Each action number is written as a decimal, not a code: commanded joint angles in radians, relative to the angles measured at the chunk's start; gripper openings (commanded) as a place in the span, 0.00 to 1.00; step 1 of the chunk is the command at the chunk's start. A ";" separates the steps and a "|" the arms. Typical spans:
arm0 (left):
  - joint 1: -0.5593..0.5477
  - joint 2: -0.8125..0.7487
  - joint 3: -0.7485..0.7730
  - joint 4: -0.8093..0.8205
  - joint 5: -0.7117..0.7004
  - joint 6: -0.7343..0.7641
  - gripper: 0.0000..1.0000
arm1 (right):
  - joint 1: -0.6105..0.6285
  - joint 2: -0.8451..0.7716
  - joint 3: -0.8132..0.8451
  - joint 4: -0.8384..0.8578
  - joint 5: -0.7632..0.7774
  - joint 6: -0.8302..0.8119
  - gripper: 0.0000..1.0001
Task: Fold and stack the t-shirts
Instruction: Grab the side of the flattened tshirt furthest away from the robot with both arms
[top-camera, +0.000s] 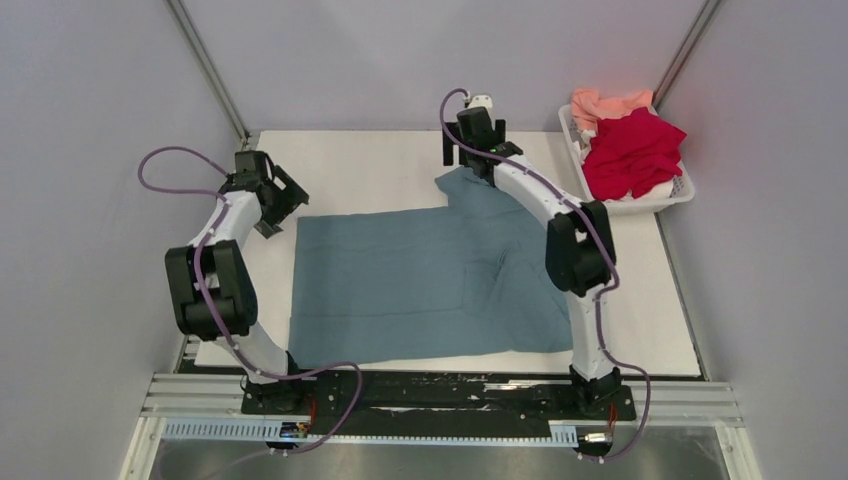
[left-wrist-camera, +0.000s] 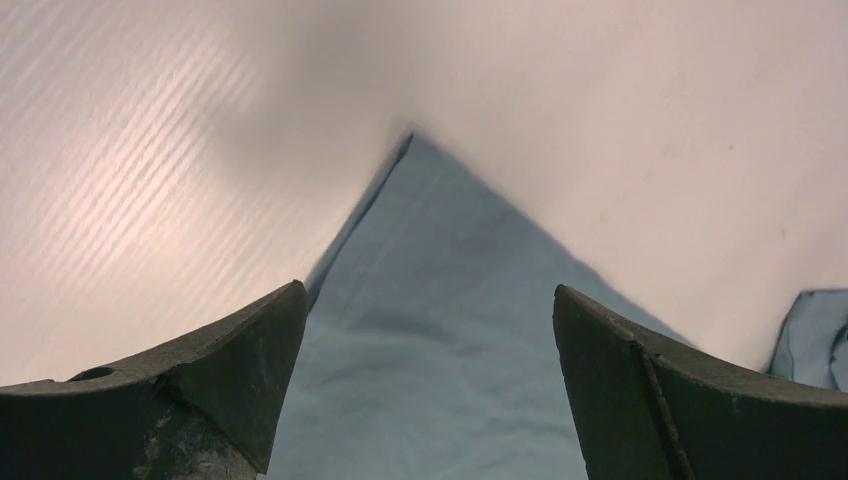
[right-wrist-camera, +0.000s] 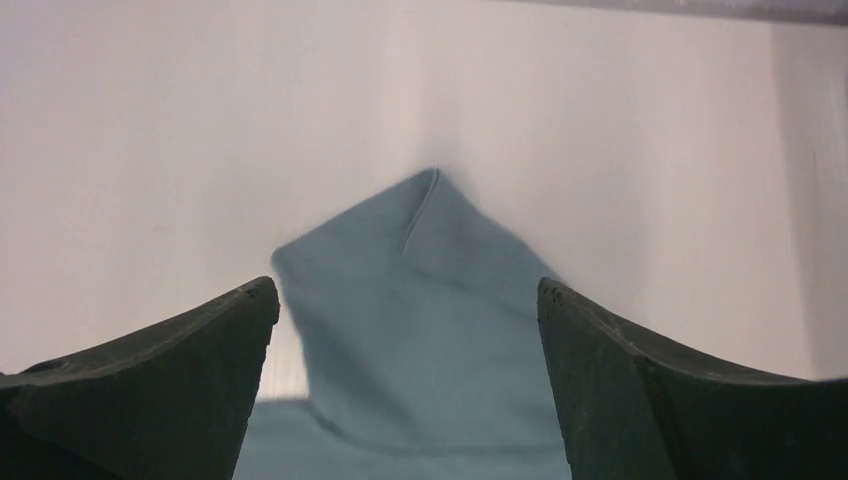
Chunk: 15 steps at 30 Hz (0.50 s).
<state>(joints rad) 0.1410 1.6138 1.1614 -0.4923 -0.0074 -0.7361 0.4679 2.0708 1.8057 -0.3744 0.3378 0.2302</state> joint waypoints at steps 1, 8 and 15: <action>0.025 0.142 0.136 0.022 0.014 0.090 1.00 | -0.015 0.251 0.246 0.006 0.109 -0.220 1.00; 0.037 0.278 0.292 -0.042 -0.021 0.136 1.00 | -0.048 0.445 0.396 -0.004 0.034 -0.358 0.95; 0.037 0.351 0.363 -0.070 -0.015 0.160 1.00 | -0.055 0.519 0.437 -0.003 0.080 -0.395 0.91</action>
<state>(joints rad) 0.1684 1.9392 1.4689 -0.5373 -0.0093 -0.6140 0.4213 2.5576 2.2063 -0.3779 0.3878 -0.1097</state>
